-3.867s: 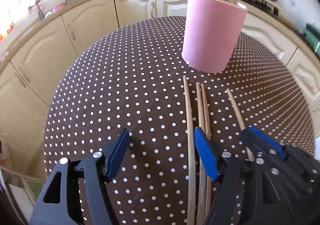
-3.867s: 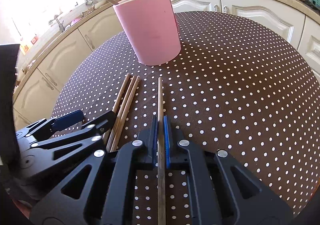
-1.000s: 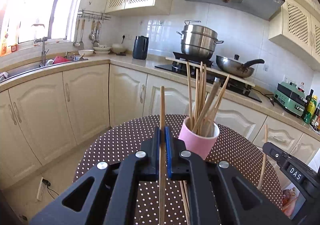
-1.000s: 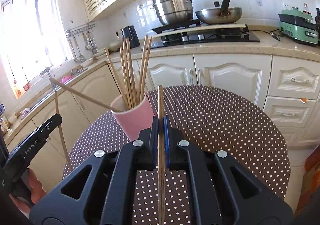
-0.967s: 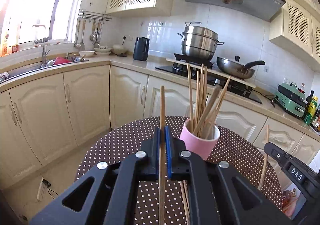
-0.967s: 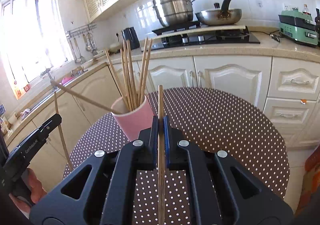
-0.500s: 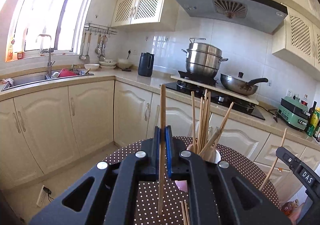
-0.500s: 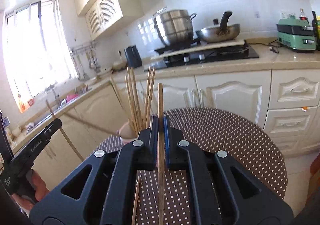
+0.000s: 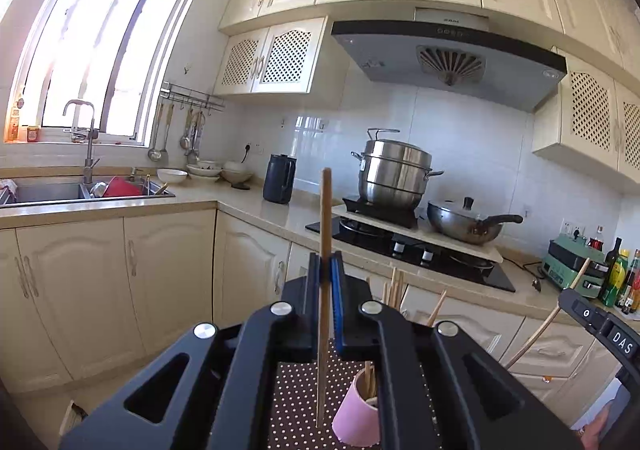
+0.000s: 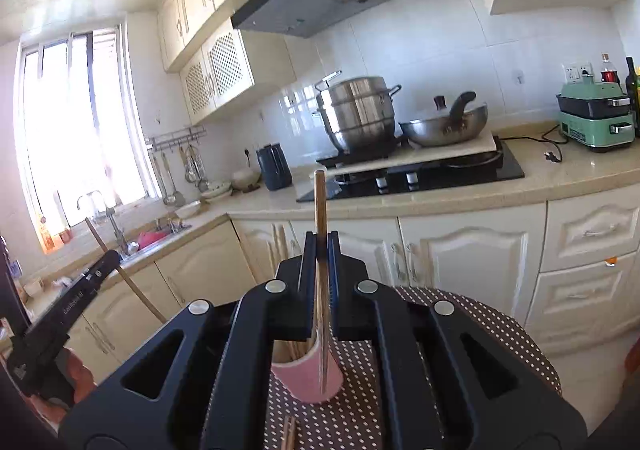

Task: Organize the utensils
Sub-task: 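Lift both held chopsticks upright and carry them above the pink cup, then lower the chopsticks into the pink cup and open both grippers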

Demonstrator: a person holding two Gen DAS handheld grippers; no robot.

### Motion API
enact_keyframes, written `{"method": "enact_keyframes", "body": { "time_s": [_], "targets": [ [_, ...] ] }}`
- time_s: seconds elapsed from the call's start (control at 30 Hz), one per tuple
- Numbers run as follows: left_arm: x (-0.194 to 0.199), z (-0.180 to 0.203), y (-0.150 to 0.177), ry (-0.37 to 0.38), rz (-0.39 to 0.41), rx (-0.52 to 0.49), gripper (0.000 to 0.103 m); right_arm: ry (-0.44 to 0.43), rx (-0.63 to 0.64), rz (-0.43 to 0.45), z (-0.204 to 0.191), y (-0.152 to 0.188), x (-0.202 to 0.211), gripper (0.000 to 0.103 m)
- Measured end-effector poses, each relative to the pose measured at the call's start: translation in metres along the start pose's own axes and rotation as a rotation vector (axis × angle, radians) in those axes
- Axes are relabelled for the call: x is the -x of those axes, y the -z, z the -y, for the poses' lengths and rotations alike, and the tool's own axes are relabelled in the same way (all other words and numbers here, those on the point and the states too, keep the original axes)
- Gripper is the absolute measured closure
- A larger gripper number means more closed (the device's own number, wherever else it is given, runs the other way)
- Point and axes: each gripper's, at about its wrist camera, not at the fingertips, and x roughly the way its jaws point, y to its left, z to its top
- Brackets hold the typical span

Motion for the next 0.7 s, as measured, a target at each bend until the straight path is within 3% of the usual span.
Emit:
{"method": "enact_keyframes", "body": {
  "time_s": [0.2,0.43,0.7],
  "targets": [
    [-0.008,0.008,-0.029,0.061,0.035,0.003,0.097,-0.015,-0.003,0.065,-0.009,-0.026,0.004,0.097],
    [-0.024,0.026,-0.036,0.12,0.048,-0.003,0.097,-0.016,0.009,0.116,-0.022,-0.045,-0.013,0.097],
    [-0.048,0.03,-0.028,0.144,0.023,-0.004,0.097,0.002,0.042,0.078,-0.033,-0.038,-0.052,0.097]
  ]
}}
